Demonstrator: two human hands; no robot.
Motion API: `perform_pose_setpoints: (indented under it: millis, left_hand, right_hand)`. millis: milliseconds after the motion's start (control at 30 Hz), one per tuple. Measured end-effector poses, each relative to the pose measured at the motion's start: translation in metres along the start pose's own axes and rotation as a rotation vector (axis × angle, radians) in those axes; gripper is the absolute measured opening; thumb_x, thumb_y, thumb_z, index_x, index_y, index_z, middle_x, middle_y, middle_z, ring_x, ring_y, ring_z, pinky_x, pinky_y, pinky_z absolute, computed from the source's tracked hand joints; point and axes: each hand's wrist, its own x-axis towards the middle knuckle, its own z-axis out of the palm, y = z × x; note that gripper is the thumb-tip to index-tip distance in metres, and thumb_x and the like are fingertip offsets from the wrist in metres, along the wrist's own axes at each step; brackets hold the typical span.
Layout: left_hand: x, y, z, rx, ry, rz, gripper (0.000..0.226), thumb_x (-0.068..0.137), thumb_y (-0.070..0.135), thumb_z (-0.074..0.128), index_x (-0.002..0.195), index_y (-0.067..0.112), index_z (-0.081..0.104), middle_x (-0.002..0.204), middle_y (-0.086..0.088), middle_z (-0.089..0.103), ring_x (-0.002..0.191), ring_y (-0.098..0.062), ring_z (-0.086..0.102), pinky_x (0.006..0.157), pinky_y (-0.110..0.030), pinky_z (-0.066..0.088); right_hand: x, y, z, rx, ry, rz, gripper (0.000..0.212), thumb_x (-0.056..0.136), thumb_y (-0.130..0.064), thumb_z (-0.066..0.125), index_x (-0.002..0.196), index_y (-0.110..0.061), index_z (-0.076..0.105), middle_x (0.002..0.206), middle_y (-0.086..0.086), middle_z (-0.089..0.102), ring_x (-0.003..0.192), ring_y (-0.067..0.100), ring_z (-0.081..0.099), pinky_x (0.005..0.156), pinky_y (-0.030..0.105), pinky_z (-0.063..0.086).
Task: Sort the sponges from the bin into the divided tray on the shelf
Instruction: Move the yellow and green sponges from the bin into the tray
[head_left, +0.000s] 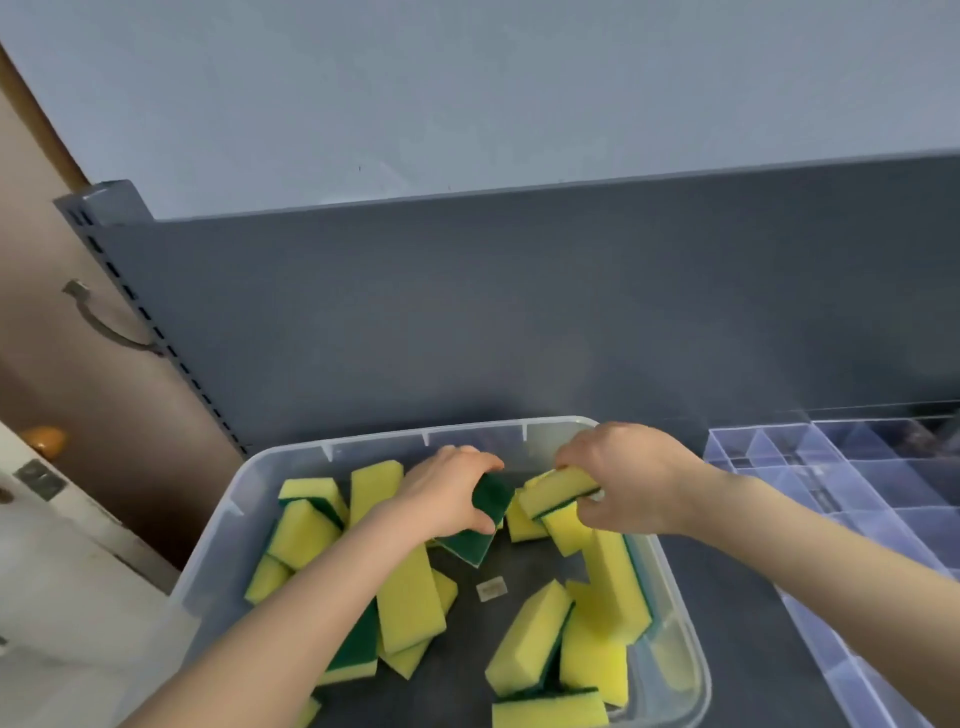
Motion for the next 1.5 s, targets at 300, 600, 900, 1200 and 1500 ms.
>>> perform_pose_setpoints:
  millis: [300, 600, 900, 1200, 1500]
  left_hand:
    - [0.003, -0.003, -0.028, -0.137, 0.142, 0.009, 0.05, 0.075, 0.044, 0.073, 0.121, 0.038, 0.055, 0.122, 0.015, 0.057, 0.108, -0.013, 0.054, 0.082, -0.036, 0.05]
    - [0.017, 0.064, -0.092, -0.406, 0.448, 0.155, 0.026, 0.075, 0.041, 0.071, 0.098, 0.044, 0.059, 0.093, 0.025, 0.062, 0.088, -0.004, 0.057, 0.074, -0.035, 0.051]
    - [0.067, 0.194, -0.082, -0.395, 0.456, 0.344, 0.029, 0.078, 0.031, 0.069, 0.106, 0.036, 0.062, 0.101, 0.016, 0.061, 0.09, -0.007, 0.055, 0.075, -0.028, 0.045]
    - [0.133, 0.339, -0.04, -0.406, 0.424, 0.326, 0.028, 0.079, 0.028, 0.071, 0.105, 0.034, 0.062, 0.098, 0.017, 0.062, 0.088, -0.007, 0.057, 0.077, -0.032, 0.05]
    - [0.169, 0.388, 0.015, -0.362, 0.45, 0.194, 0.03, 0.083, 0.028, 0.07, 0.109, 0.029, 0.055, 0.104, 0.013, 0.062, 0.09, -0.009, 0.058, 0.074, -0.028, 0.051]
  right_hand:
    - [-0.008, 0.015, -0.012, 0.297, 0.239, 0.205, 0.031, 0.078, -0.024, 0.065, 0.105, -0.028, 0.051, 0.095, -0.01, 0.053, 0.083, 0.016, 0.056, 0.07, 0.032, 0.048]
    - [-0.059, 0.068, -0.03, 0.35, 0.563, 0.479, 0.041, 0.074, -0.024, 0.074, 0.108, -0.02, 0.05, 0.082, -0.007, 0.054, 0.074, 0.02, 0.05, 0.063, 0.031, 0.04]
    - [-0.129, 0.171, -0.038, 0.191, 0.528, 0.54, 0.035, 0.079, -0.021, 0.069, 0.111, -0.017, 0.054, 0.106, 0.001, 0.061, 0.084, 0.023, 0.054, 0.07, 0.032, 0.043]
    - [-0.193, 0.311, -0.042, 0.043, 0.442, 0.539, 0.035, 0.075, -0.022, 0.07, 0.11, -0.021, 0.06, 0.101, -0.001, 0.065, 0.097, 0.025, 0.054, 0.074, 0.031, 0.042]
    - [-0.196, 0.376, -0.003, 0.005, 0.303, 0.413, 0.033, 0.079, -0.019, 0.067, 0.112, -0.021, 0.062, 0.101, -0.001, 0.061, 0.097, 0.023, 0.051, 0.077, 0.035, 0.049]
